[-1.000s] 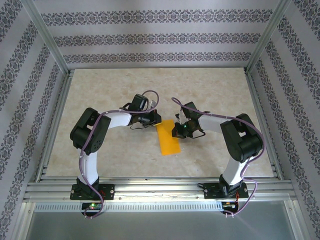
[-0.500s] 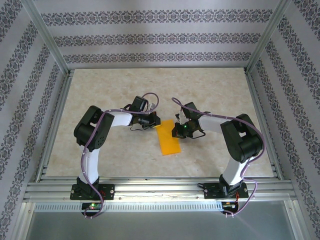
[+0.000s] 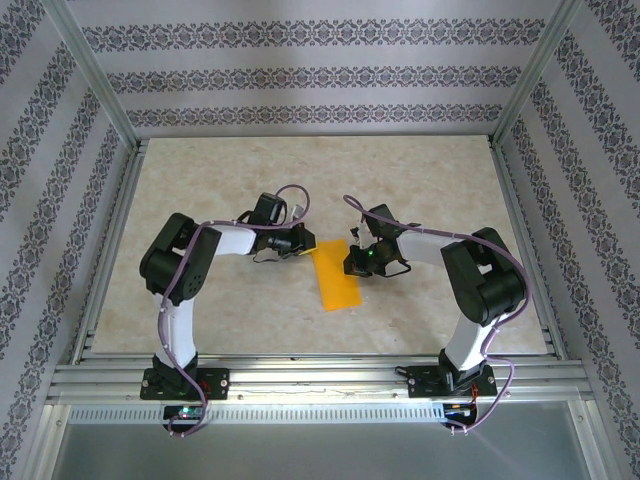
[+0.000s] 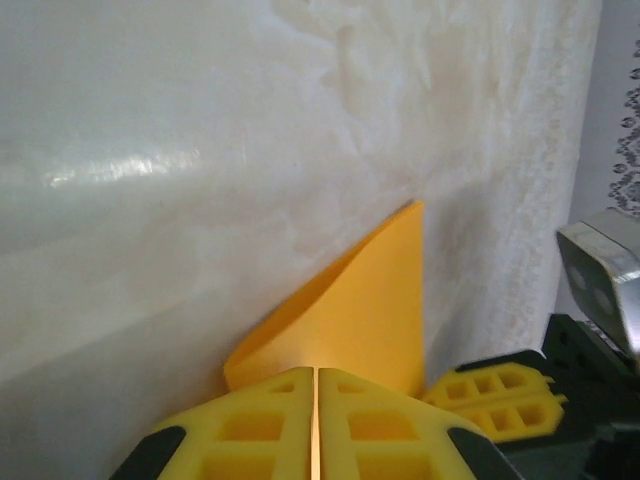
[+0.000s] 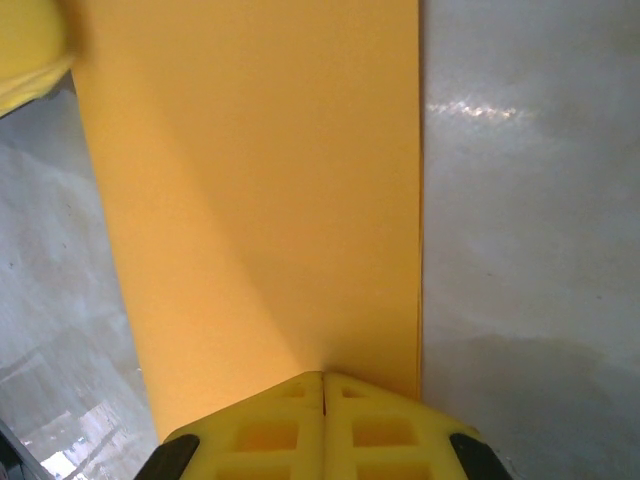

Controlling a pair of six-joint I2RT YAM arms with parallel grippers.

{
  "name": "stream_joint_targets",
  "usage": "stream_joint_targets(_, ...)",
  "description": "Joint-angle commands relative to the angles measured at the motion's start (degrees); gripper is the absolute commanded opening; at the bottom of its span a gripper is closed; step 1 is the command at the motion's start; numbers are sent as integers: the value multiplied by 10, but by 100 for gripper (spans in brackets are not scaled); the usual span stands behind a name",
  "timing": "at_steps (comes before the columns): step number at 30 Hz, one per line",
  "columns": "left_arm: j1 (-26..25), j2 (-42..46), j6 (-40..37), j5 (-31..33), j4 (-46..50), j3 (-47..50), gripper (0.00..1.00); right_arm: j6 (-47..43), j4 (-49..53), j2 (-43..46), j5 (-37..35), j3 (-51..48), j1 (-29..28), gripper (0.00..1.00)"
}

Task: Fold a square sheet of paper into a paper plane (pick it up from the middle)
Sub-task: First fold the square sheet of paper in half at the center of the table.

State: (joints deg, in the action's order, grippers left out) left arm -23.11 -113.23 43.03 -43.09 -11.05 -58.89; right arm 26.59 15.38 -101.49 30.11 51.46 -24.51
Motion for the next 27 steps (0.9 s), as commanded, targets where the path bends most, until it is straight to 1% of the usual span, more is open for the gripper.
stream_joint_targets(1, 4, 46, 26, -22, -74, 30, 10, -1, 53, -9, -38, -23, 1, 0)
stream_joint_targets(5, -8, 59, 37, -39, -94, 53, 10, -1, 57, -7, -40, -21, 1, 0)
stream_joint_targets(7, -18, 56, 35, -44, -88, 51, 10, -1, 58, -7, -41, -21, 1, 0)
stream_joint_targets(15, -42, 6, 15, -47, -58, 23, 10, -1, 60, -4, -42, -24, 0, 0)
stream_joint_targets(17, -42, -3, 5, -35, -42, 18, 10, -1, 60, -4, -42, -24, 0, 0)
stream_joint_targets(21, -35, -24, -12, 18, -6, 11, 8, -4, 59, -5, -41, -26, 2, 0)
stream_joint_targets(24, -23, -30, 22, 43, -5, 14, 7, -5, 59, -5, -41, -28, 2, 0)
stream_joint_targets(27, -12, -24, 54, 48, -27, 21, 7, -4, 56, -4, -41, -33, 3, 0)
